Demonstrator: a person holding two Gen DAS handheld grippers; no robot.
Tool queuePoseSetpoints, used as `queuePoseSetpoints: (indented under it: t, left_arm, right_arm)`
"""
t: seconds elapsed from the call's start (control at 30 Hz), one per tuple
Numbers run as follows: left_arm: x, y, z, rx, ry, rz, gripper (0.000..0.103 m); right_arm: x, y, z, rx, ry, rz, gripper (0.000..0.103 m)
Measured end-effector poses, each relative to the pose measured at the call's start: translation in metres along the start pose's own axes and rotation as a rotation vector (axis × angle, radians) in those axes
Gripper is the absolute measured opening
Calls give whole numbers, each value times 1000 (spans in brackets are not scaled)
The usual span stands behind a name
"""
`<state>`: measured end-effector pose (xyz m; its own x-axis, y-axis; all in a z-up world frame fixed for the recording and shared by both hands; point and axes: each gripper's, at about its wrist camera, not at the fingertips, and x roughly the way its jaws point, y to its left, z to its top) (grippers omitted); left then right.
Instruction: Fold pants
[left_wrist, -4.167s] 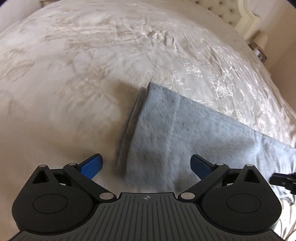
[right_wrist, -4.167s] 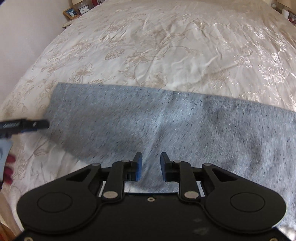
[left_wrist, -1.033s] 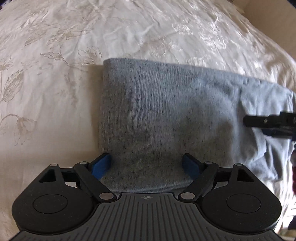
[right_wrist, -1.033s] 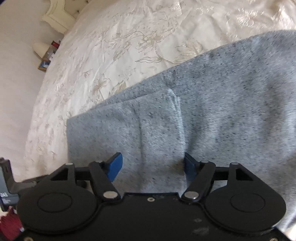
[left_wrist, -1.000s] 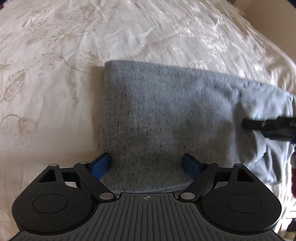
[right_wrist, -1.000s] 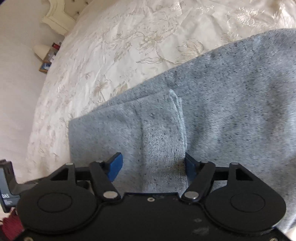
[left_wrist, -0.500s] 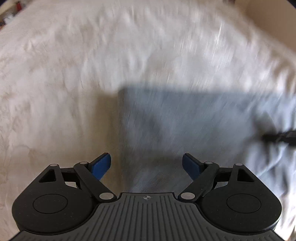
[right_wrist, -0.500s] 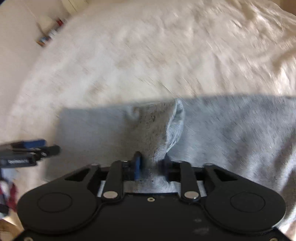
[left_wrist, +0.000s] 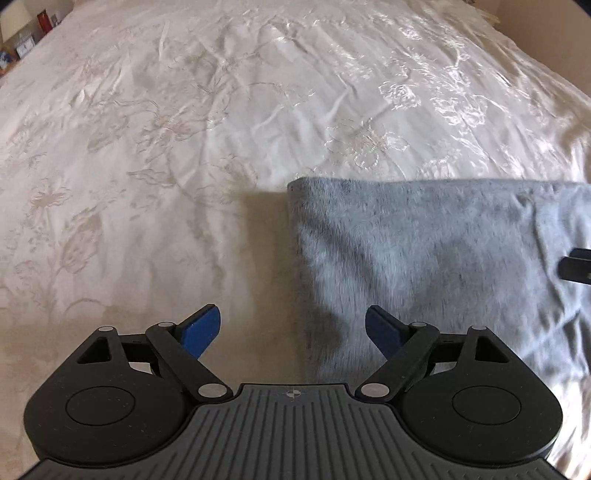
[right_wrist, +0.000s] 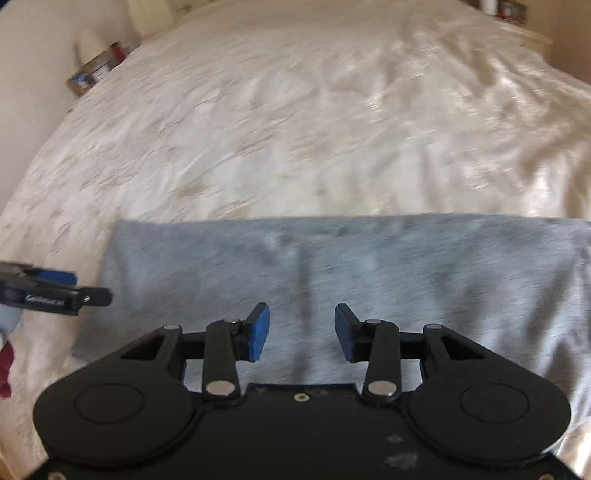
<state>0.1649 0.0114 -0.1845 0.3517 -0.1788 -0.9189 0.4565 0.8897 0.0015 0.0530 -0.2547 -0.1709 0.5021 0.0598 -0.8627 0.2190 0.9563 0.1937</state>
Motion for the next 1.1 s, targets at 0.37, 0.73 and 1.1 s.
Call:
queuePoseSetpoints:
  t: [0.37, 0.73, 1.1]
  left_arm:
    - [-13, -28, -67, 11, 25, -69, 91]
    - [6, -13, -55, -119, 33, -72, 91]
    - [9, 24, -69, -181, 58, 60, 103]
  right_arm:
    - [14, 24, -20, -51, 81, 43, 42]
    - [3, 23, -23, -62, 78, 27, 43]
    - [4, 23, -36, -42, 107, -5, 45]
